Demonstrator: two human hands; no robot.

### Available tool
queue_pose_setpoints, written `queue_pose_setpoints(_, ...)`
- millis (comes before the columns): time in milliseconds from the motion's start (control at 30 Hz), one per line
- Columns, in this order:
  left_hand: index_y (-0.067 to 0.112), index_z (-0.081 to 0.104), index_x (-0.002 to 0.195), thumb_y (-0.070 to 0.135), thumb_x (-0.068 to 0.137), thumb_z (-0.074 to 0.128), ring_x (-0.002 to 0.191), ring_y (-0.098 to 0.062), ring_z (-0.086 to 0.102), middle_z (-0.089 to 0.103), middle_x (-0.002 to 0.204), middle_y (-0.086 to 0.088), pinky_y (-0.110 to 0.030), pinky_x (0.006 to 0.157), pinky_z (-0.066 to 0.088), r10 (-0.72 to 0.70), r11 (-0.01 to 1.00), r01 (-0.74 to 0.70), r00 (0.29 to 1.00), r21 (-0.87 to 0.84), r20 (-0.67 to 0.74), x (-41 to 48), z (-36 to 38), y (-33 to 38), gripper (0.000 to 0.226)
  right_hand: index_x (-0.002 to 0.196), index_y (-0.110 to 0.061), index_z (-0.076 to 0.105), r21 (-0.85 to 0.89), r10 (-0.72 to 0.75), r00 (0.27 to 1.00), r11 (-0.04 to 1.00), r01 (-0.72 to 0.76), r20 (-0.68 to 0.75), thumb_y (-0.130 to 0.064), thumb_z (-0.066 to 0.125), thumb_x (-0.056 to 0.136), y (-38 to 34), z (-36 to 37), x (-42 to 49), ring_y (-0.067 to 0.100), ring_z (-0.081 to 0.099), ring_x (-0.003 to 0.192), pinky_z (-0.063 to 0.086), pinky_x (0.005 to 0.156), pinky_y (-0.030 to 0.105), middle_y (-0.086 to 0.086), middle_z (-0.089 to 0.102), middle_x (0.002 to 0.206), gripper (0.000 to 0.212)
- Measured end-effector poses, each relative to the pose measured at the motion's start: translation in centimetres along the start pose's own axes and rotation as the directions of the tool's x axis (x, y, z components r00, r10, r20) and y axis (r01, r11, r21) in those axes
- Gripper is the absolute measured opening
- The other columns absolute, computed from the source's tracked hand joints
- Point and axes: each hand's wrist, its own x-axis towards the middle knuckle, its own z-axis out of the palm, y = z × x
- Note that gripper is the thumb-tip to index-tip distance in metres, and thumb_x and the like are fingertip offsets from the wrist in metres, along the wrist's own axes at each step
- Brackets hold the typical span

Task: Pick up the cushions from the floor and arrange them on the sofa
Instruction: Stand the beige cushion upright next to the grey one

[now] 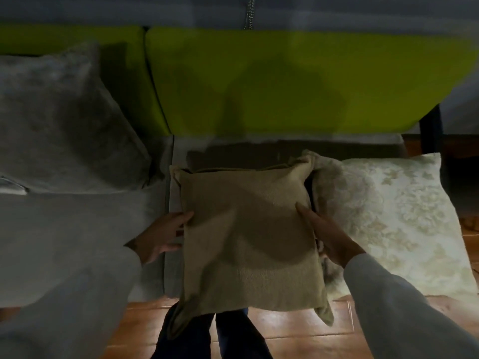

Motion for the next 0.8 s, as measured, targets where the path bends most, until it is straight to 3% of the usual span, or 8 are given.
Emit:
queue_pose_setpoints(100,0.031,0.049,0.14,0.068,0.063,0.08,0.125,-0.026,0.057,0.062,0.135,0.002,-0.057,0.107,0.043,-0.011,0.998,0.014,0.998,-0.055,0.061,1.2,-0.1,0.4,0.091,0.157,-0.028,0.039,-0.037,0.03,0.999,0.999,-0.029,0.038,-0.081,0.081,0.058,-0.3,0.1,0.3,0.034,0.054,0.129,0.051,0.1,0.061,0.004,0.053,0.149,0.12)
queue_pose_setpoints(167,0.033,0.048,0.137,0.064,0.061,0.083,0.121,-0.027,0.06,0.063,0.132,0.003,-0.058,0.106,0.044,-0.014,0.997,0.02,0.998,-0.08,0.067,1.2,-0.4,0.8,0.089,0.151,-0.027,0.045,-0.031,0.007,0.999,1.0,-0.005,0.047,-0.077,0.085,0.054,-0.8,0.5,-0.1,0.027,0.062,0.113,0.06,0.073,0.046,-0.001,0.061,0.135,0.116)
queue_pose_setpoints(233,0.036,0.046,0.13,0.06,0.055,0.084,0.118,-0.027,0.06,0.063,0.128,0.004,-0.056,0.102,0.046,-0.009,0.993,0.017,0.998,-0.115,0.066,0.8,-0.6,1.2,0.088,0.139,-0.03,0.051,-0.008,-0.028,0.999,1.0,0.028,0.031,-0.076,0.089,0.047,-1.4,1.0,-0.7,0.018,0.065,0.098,0.057,0.052,0.031,-0.008,0.065,0.117,0.109)
queue_pose_setpoints(300,0.039,0.045,0.13,0.06,0.054,0.085,0.118,-0.025,0.059,0.061,0.128,0.007,-0.057,0.102,0.045,0.024,0.989,-0.014,0.998,-0.146,0.065,0.1,-1.0,2.3,0.088,0.137,-0.034,0.047,0.014,-0.076,0.997,0.997,0.075,0.019,-0.074,0.091,0.046,-2.4,1.4,-1.0,0.014,0.062,0.096,0.053,0.058,0.031,-0.012,0.061,0.113,0.109)
queue_pose_setpoints(367,0.037,0.045,0.138,0.058,0.058,0.086,0.118,-0.021,0.06,0.061,0.131,0.01,-0.057,0.105,0.044,0.105,0.983,-0.098,0.994,-0.156,0.033,-0.4,-1.6,4.1,0.092,0.147,-0.033,0.041,0.019,-0.136,0.991,0.991,0.135,0.019,-0.072,0.092,0.049,-4.0,1.8,-1.1,0.019,0.06,0.106,0.054,0.076,0.04,-0.008,0.059,0.124,0.117)
queue_pose_setpoints(467,0.03,0.046,0.145,0.057,0.047,0.094,0.102,-0.016,0.069,0.065,0.13,0.002,-0.048,0.09,0.056,0.271,0.944,-0.278,0.961,-0.181,-0.061,-1.2,-2.6,8.6,0.113,0.151,-0.032,0.038,0.005,-0.254,0.967,0.967,0.255,-0.025,-0.075,0.09,0.042,-8.2,2.4,-1.7,0.03,0.056,0.122,0.049,0.101,0.058,0.0,0.055,0.139,0.129)
queue_pose_setpoints(667,0.038,0.042,0.147,0.054,0.047,0.096,0.126,-0.03,0.059,0.056,0.146,0.007,-0.06,0.106,0.045,0.482,0.845,-0.493,0.87,-0.207,-0.107,-2.5,-5.2,16.3,0.114,0.152,-0.036,0.033,0.116,-0.431,0.902,0.894,0.432,-0.034,-0.069,0.092,0.051,-16.5,3.2,-2.0,0.029,0.051,0.128,0.039,0.111,0.069,-0.003,0.052,0.141,0.122)
queue_pose_setpoints(800,0.042,0.04,0.146,0.035,0.053,0.094,0.125,-0.03,0.059,0.056,0.144,0.008,-0.058,0.106,0.047,0.476,0.831,-0.488,0.872,-0.266,-0.112,-0.5,-6.0,17.0,0.107,0.154,-0.038,0.03,0.124,-0.426,0.905,0.897,0.424,-0.011,-0.065,0.092,0.046,-18.7,4.1,-0.9,0.024,0.05,0.12,0.044,0.096,0.063,-0.006,0.049,0.142,0.127)
